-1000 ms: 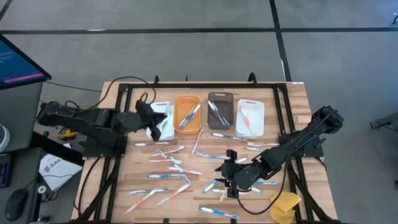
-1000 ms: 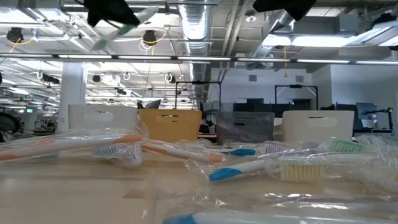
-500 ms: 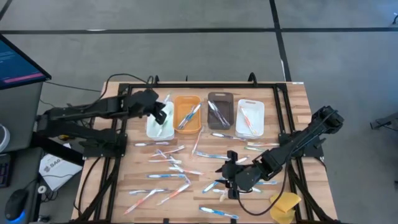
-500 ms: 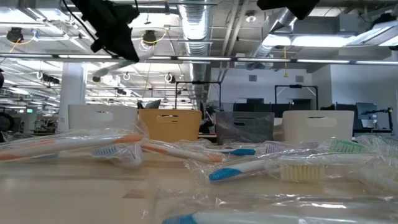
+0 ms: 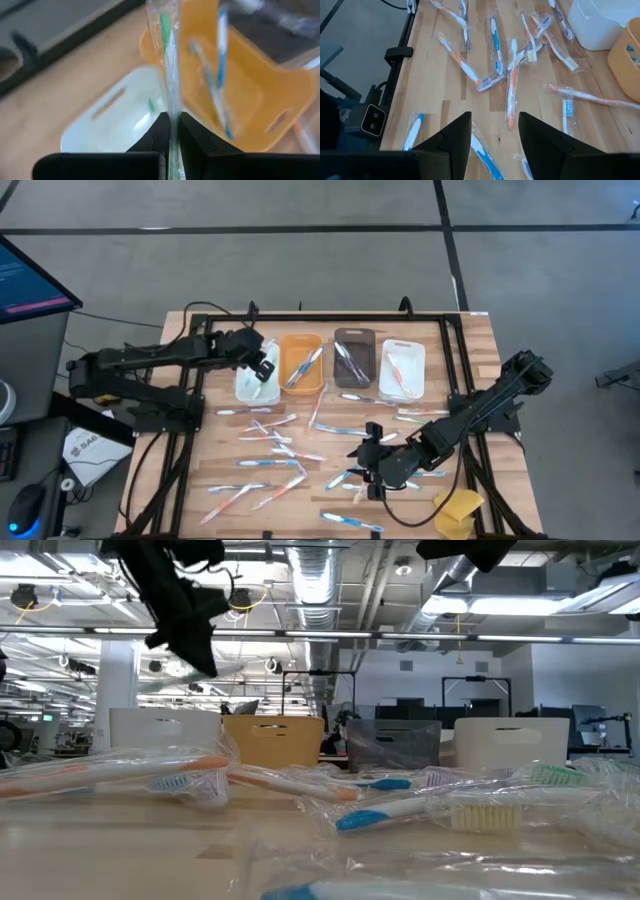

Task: Pick & Place Toothbrushes
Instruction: Put the green toothbrush into the left white bin

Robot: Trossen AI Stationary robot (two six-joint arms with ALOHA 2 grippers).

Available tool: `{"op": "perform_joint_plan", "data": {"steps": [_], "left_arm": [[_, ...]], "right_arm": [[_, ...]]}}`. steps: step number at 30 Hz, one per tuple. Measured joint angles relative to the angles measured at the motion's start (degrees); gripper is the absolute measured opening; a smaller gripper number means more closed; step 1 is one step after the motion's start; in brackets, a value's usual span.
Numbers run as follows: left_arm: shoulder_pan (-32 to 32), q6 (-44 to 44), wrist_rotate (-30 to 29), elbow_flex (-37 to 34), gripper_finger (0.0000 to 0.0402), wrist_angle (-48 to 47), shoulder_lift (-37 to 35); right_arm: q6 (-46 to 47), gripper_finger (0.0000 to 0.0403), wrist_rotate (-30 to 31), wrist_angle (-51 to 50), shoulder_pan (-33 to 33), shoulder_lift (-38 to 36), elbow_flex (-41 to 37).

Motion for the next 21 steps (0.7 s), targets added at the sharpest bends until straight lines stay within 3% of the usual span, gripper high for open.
{"op": "perform_joint_plan", "data": {"steps": [11,21], "left_arm": [[5.57,-1.64,10.48,-6.09,0.0013,2.41,-0.25],[5.93,-2.80,11.02,-9.81,0.0015,5.59,-0.11]], "right_arm": [[-0.08,0.0159,0.00,-0.07,-0.17,0.00,0.00],[-1.59,0.0159,0.00,0.46,-0.57,0.00,0.00]]}}
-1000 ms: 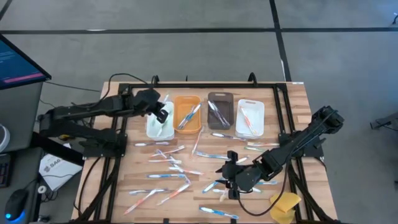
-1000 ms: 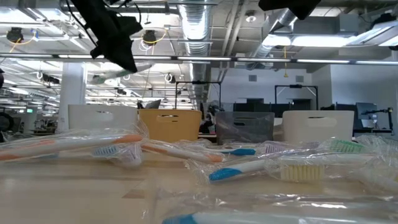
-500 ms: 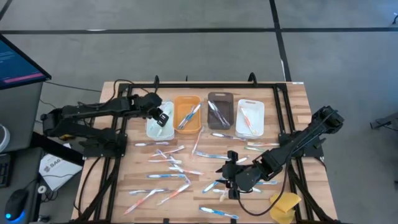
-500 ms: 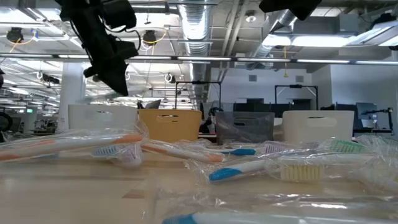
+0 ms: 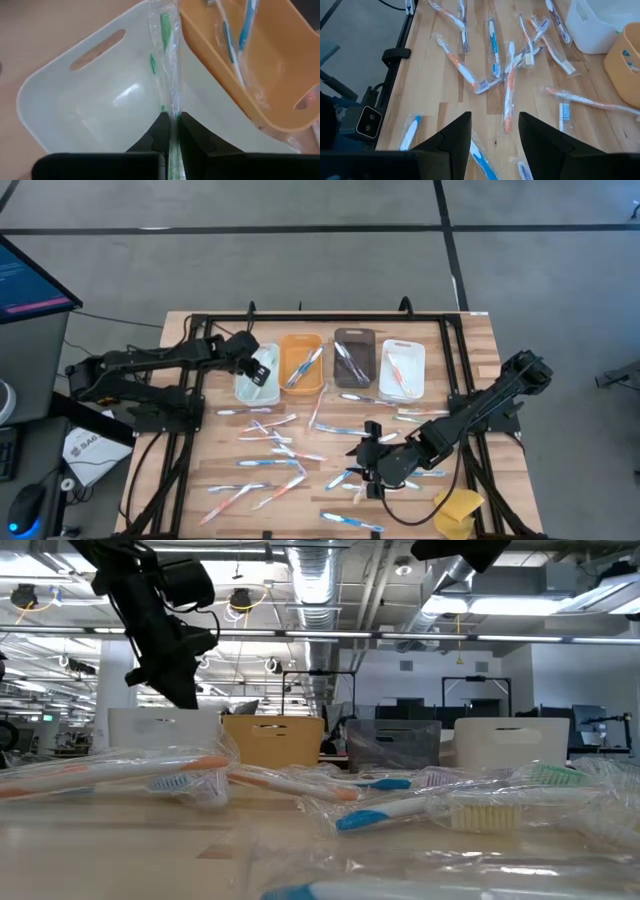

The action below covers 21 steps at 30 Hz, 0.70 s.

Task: Pick & Place Toothbrushes
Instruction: Put the green toothbrush into the left white bin

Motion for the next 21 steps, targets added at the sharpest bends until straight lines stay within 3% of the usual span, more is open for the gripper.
{"op": "perform_joint_plan", "data": {"steps": [11,21], "left_arm": [[0.00,-0.43,1.89,-0.63,0.0017,2.59,0.52],[0.00,-0.42,1.89,-0.63,0.0017,5.43,7.45]], "right_arm": [[-1.47,0.0159,0.00,0.04,-0.31,0.00,0.00],[-2.84,0.0159,0.00,0.14,-0.37,0.00,0.00]]}}
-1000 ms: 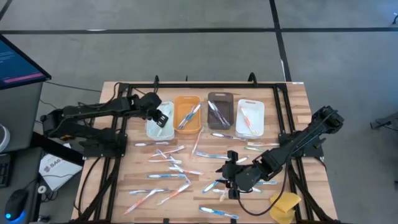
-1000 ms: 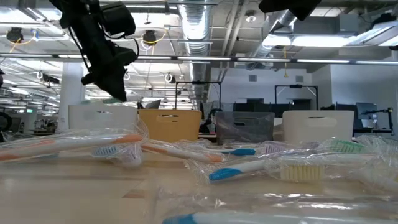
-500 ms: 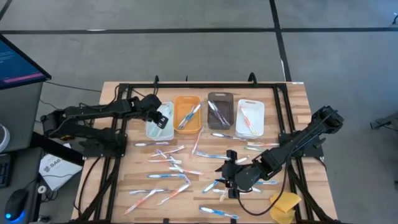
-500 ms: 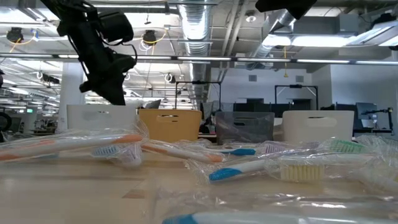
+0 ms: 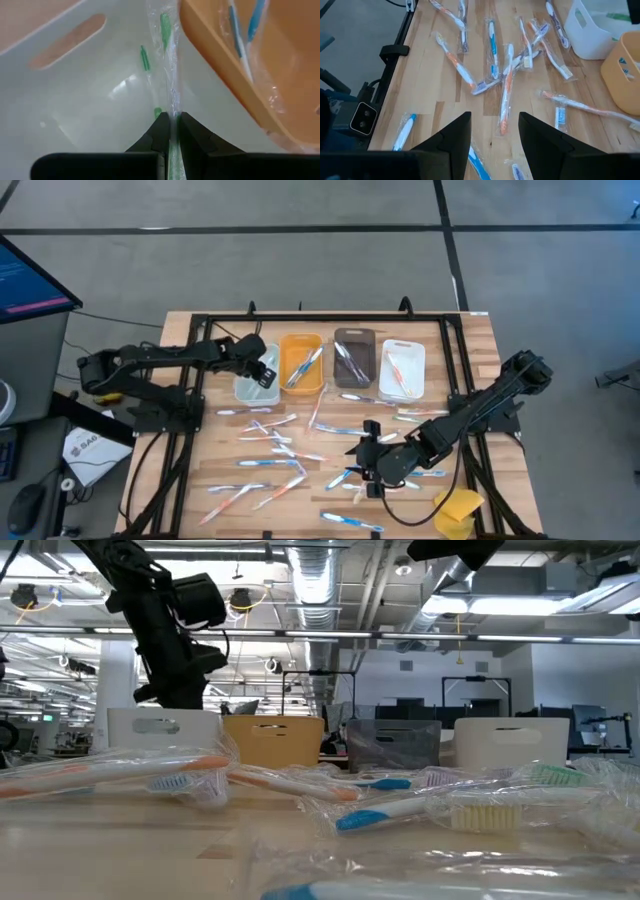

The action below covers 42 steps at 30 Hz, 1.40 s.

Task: Pick & Place Toothbrushes
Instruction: Put the green toothbrush into the left white bin, then put the blue toothbrush into the orange bin

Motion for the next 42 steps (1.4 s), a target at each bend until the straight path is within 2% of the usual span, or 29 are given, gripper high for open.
{"op": "perform_joint_plan", "data": {"steps": [10,18,25,35,42], "left_arm": [[0.00,-2.01,-0.02,0.00,0.0025,0.23,2.45],[0.00,-1.86,-0.02,0.02,0.0078,0.49,4.79],[0.00,3.28,-0.04,0.02,0.0117,2.94,4.96],[0.00,2.71,-0.04,0.03,0.0186,3.62,4.94],[-0.22,2.51,-0.04,0.07,0.0211,3.95,3.84]], "right_arm": [[-0.11,0.0159,0.00,-0.10,-0.35,0.02,0.00],[-0.06,0.0159,0.00,-0.08,-0.31,0.00,0.00],[0.04,0.0159,0.00,-0.09,-0.31,0.00,0.00],[0.06,0.0159,-0.02,-0.12,-0.24,0.00,0.00],[0.06,0.0159,-0.04,-0.12,0.64,0.02,0.00]]}}
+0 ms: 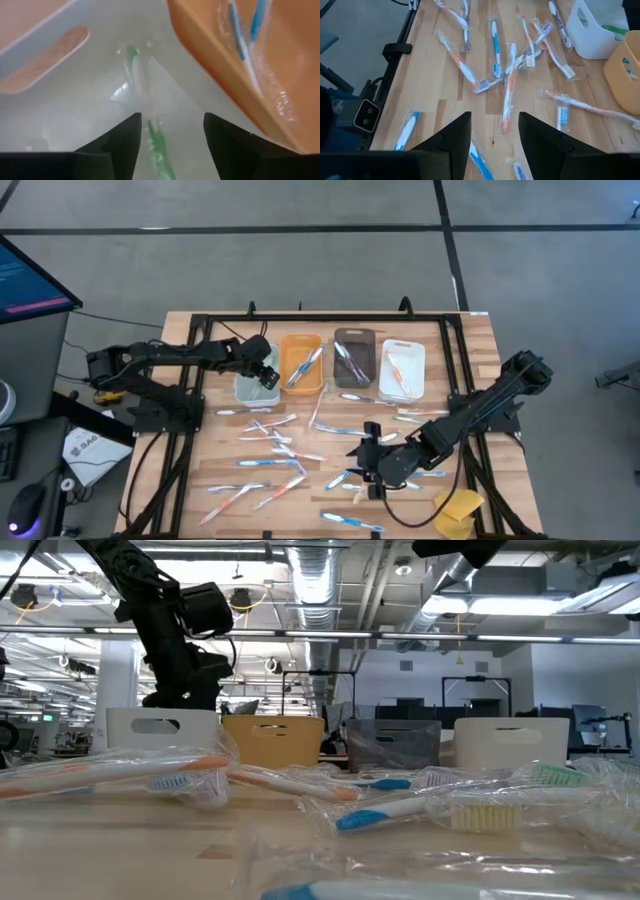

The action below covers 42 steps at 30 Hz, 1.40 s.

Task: Pick & Place Toothbrushes
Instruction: Put the blue toothbrush into the orange bin

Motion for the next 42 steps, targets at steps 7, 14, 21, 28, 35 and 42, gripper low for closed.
{"op": "perform_joint_plan", "data": {"steps": [7,14,21,28,35,42], "left_arm": [[-0.01,0.38,0.00,0.02,0.0219,0.08,-4.08],[-0.69,0.44,0.33,0.02,0.0214,0.19,-11.44],[-4.52,0.83,0.19,0.02,0.0214,2.56,-18.23],[-13.91,4.99,0.07,0.02,0.0201,12.41,-17.26],[-25.08,9.54,0.04,-0.02,0.0186,19.90,-13.96],[-31.62,10.10,-0.56,-0.02,0.0179,23.73,-11.06]], "right_arm": [[0.00,0.0159,0.00,-0.06,0.01,0.00,0.00],[0.00,0.0159,-0.17,-1.99,0.01,0.00,0.00],[0.00,0.0159,-0.20,-7.05,-0.47,0.00,0.00],[0.00,0.0159,-0.28,-9.73,-3.80,0.00,0.02],[-0.02,0.0159,-0.28,-14.38,-7.27,0.02,0.02],[0.00,0.0189,-1.48,-14.32,-8.51,0.94,0.11]]}}
